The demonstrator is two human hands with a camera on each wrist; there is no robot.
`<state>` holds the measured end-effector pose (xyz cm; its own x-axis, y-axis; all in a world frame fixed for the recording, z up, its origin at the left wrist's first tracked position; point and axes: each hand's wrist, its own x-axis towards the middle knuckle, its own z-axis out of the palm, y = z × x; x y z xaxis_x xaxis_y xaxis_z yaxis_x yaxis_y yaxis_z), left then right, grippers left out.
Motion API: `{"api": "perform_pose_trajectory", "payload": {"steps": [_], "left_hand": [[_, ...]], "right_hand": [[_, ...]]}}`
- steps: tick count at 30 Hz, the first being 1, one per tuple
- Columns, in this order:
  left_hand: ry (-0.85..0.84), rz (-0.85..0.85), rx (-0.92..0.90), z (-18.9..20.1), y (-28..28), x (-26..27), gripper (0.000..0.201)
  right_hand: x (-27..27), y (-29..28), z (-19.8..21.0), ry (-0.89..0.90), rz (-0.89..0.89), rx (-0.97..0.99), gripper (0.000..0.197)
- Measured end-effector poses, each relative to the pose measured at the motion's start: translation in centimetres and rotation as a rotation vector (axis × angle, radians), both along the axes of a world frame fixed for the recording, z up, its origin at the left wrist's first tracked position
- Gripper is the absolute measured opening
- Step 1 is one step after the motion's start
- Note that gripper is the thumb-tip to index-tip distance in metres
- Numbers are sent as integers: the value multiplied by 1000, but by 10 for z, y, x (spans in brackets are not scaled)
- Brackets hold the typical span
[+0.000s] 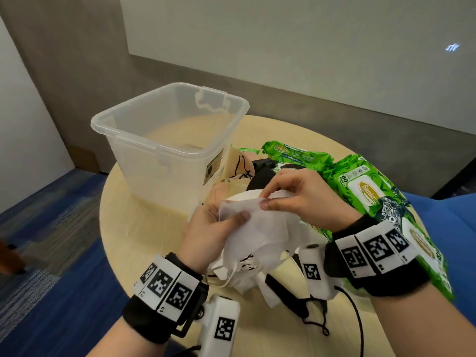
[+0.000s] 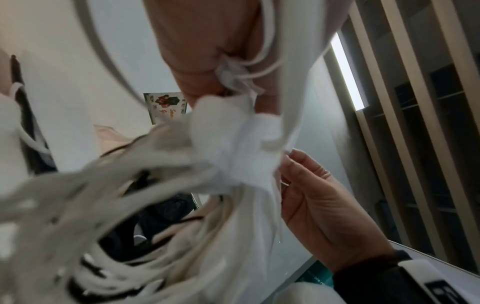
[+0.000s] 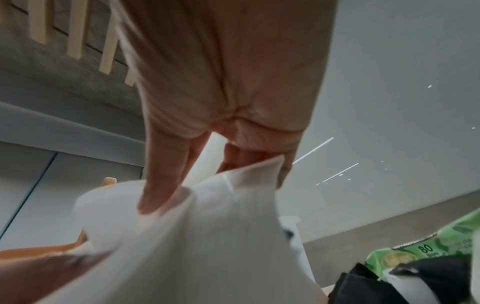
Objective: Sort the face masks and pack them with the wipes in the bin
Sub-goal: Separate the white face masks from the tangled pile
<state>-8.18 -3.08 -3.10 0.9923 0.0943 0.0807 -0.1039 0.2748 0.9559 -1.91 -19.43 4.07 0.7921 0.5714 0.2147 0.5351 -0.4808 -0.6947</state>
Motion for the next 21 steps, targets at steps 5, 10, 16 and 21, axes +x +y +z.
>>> {"api": "perform_pose_trajectory", "payload": {"steps": [5, 10, 16, 21], "left_hand": [[-109, 23, -47, 3, -1, 0, 9], [-169, 29, 33, 1, 1, 0, 22], [-171, -9, 141, -2, -2, -2, 29], [-119, -12, 136, 0, 4, -2, 22]], "right_hand": [[-10, 5, -12, -418, -76, 134, 9], [-19, 7, -20, -558, -5, 112, 5], [-20, 1, -24, -411, 29, 102, 7], [-23, -7, -13, -227, 83, 137, 5]]}}
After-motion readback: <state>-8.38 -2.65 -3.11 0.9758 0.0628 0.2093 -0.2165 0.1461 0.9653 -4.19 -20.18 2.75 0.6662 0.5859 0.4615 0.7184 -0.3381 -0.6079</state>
